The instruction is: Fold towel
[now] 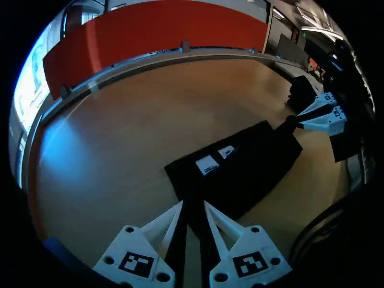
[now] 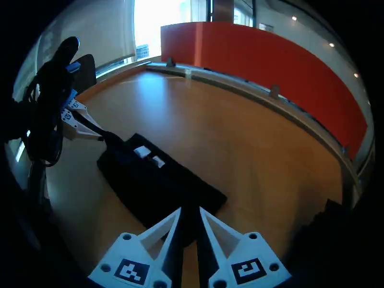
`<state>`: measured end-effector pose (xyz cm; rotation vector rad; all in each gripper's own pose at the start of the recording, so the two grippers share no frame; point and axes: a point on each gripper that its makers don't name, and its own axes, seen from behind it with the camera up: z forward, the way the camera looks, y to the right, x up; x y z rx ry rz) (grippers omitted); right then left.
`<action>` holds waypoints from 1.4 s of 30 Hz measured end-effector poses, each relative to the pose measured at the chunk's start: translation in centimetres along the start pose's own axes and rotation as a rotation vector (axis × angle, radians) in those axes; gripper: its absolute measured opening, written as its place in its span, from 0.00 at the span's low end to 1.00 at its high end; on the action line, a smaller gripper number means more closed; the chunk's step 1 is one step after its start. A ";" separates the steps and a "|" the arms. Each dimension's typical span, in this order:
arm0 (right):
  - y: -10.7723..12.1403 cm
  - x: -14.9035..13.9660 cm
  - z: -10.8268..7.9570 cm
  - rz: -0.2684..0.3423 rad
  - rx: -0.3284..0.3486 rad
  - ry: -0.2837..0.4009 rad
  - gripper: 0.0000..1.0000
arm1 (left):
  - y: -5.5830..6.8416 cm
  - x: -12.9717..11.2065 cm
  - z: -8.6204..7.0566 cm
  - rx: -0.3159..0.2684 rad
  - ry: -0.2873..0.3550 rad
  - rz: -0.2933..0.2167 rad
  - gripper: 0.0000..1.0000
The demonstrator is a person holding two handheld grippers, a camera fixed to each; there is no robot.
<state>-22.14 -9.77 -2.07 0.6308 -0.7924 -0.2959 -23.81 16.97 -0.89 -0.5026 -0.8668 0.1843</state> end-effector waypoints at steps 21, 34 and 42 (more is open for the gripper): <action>2.9 -2.3 3.7 0.079 -0.077 -0.065 0.31 | -2.7 -0.1 4.1 0.067 -0.033 -0.007 0.49; 4.8 -1.7 4.2 0.090 -0.147 -0.053 0.69 | -4.6 1.5 4.0 0.122 0.004 -0.038 0.69; 5.6 -1.3 3.9 0.095 -0.174 -0.038 0.82 | -5.6 2.0 3.7 0.155 0.014 -0.058 0.71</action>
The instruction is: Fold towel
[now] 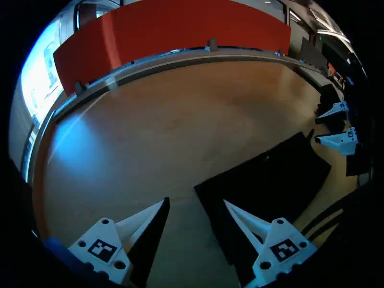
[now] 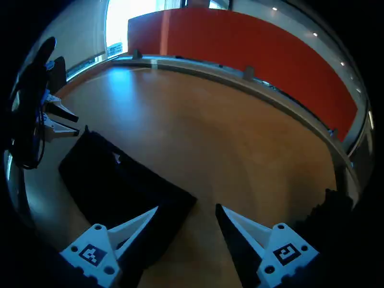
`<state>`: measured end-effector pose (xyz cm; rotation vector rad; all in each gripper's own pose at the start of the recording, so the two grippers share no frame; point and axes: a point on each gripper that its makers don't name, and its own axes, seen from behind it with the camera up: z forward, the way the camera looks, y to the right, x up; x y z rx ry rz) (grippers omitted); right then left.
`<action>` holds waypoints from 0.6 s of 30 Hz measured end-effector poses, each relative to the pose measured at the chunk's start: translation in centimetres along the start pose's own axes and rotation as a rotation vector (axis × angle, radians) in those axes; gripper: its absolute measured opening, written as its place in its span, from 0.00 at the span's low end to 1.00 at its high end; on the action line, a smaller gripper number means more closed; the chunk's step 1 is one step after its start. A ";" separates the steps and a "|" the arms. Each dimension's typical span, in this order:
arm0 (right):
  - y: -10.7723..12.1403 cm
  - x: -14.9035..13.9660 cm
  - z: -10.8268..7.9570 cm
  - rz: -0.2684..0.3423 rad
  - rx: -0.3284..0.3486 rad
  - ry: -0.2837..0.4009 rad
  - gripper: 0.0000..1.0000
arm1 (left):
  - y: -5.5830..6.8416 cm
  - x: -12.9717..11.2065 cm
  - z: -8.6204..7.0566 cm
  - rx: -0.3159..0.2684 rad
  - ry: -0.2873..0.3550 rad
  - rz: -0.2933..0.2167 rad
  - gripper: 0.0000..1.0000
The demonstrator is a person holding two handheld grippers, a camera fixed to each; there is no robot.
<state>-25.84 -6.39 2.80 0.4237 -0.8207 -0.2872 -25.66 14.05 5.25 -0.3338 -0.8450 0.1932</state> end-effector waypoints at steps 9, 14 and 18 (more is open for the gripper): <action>0.0 0.3 -0.7 0.005 0.001 0.023 0.99 | 0.1 0.1 -0.5 -0.005 0.013 -0.020 0.96; -0.3 0.0 -1.6 -0.001 0.006 0.028 0.99 | 0.6 -0.2 -1.0 -0.015 0.014 -0.024 0.96; -0.6 -0.5 -2.6 -0.005 0.008 0.032 0.99 | 0.9 -0.7 -1.7 -0.019 0.015 -0.033 0.96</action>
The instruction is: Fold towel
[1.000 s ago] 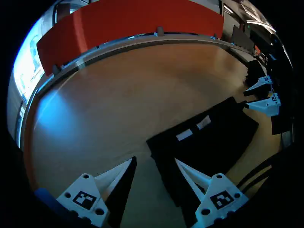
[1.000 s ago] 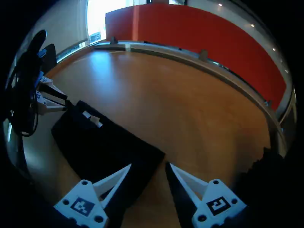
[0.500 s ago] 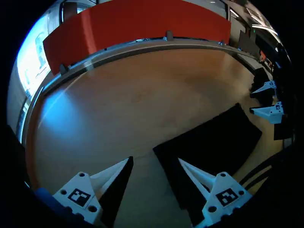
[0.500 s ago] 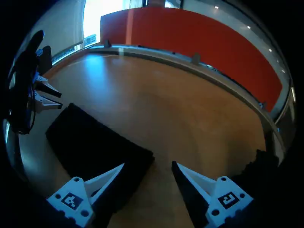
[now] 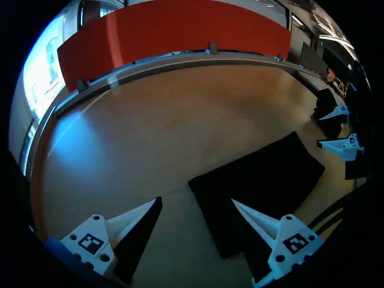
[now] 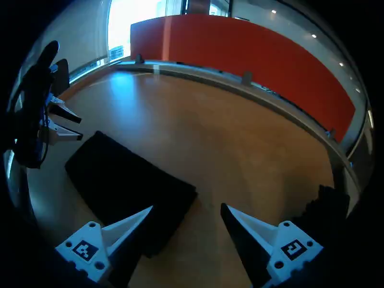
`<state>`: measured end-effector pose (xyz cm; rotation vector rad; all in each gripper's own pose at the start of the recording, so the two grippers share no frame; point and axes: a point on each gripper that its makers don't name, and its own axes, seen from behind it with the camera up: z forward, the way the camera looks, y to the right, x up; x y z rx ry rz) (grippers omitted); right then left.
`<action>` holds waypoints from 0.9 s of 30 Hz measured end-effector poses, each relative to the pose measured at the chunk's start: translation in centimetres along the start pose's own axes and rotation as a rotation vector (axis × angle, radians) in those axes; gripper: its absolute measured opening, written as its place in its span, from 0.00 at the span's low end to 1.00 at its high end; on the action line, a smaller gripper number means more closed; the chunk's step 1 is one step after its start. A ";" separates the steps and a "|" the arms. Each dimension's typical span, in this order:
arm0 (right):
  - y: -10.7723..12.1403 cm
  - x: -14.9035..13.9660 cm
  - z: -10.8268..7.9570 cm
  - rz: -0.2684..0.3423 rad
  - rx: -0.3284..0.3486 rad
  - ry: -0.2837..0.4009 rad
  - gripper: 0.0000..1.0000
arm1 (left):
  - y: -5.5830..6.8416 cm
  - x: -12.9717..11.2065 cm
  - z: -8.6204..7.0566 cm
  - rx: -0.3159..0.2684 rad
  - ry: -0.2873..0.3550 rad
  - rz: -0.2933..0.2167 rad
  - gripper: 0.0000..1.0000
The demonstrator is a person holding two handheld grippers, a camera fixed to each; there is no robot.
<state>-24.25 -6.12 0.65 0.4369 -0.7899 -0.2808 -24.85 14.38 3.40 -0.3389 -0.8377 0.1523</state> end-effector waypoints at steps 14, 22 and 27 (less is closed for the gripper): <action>-1.7 -2.1 -3.9 0.021 0.005 0.021 0.99 | 2.0 -3.1 -2.9 -0.011 0.003 -0.027 0.96; -1.8 -3.0 -5.0 0.029 0.006 0.020 0.99 | 2.2 -3.8 -3.5 -0.006 0.004 -0.039 0.96; -1.9 -3.0 -5.1 0.020 0.017 0.025 0.99 | 1.9 -4.1 -4.0 0.007 0.009 -0.050 0.96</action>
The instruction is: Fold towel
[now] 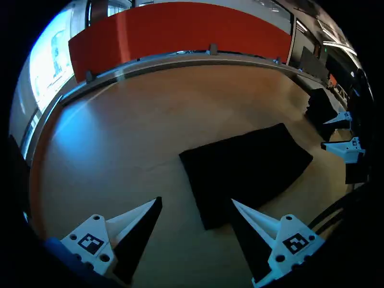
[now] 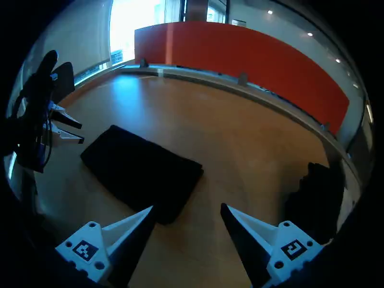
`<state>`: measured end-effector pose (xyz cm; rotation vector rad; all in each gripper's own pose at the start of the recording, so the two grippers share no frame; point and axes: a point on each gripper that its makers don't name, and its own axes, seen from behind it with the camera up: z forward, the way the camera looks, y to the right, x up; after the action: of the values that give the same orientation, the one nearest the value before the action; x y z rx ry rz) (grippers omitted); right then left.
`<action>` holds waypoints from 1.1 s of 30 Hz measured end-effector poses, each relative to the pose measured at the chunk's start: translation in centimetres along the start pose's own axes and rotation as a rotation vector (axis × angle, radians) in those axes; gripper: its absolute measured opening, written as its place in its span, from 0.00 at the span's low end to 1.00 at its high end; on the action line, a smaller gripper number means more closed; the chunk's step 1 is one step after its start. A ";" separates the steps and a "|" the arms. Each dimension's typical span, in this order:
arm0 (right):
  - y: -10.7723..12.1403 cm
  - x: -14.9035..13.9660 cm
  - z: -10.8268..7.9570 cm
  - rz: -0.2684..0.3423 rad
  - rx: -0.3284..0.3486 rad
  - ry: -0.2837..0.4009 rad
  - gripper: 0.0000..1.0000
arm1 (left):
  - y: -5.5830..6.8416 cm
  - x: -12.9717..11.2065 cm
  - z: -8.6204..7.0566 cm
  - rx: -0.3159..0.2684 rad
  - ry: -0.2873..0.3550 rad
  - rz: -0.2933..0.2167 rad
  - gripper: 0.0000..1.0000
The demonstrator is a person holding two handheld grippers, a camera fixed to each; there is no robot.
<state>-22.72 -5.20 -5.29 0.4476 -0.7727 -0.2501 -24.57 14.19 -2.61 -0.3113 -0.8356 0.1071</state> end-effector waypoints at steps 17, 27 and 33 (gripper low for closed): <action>-1.5 0.2 0.4 -0.093 0.090 0.003 0.99 | -3.0 -3.8 -5.2 0.097 0.029 -0.123 0.96; -2.1 -0.7 1.0 -0.153 0.141 -0.025 0.99 | -4.9 -5.8 -7.9 0.159 0.036 -0.173 0.96; -2.5 -3.1 1.6 -0.202 0.173 -0.078 0.98 | -5.8 -7.7 -9.6 0.189 0.029 -0.212 0.96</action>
<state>-26.16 -6.73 -7.41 0.6840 -0.8296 -0.3927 -22.74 4.82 -12.28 -0.0460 -0.8182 -0.0165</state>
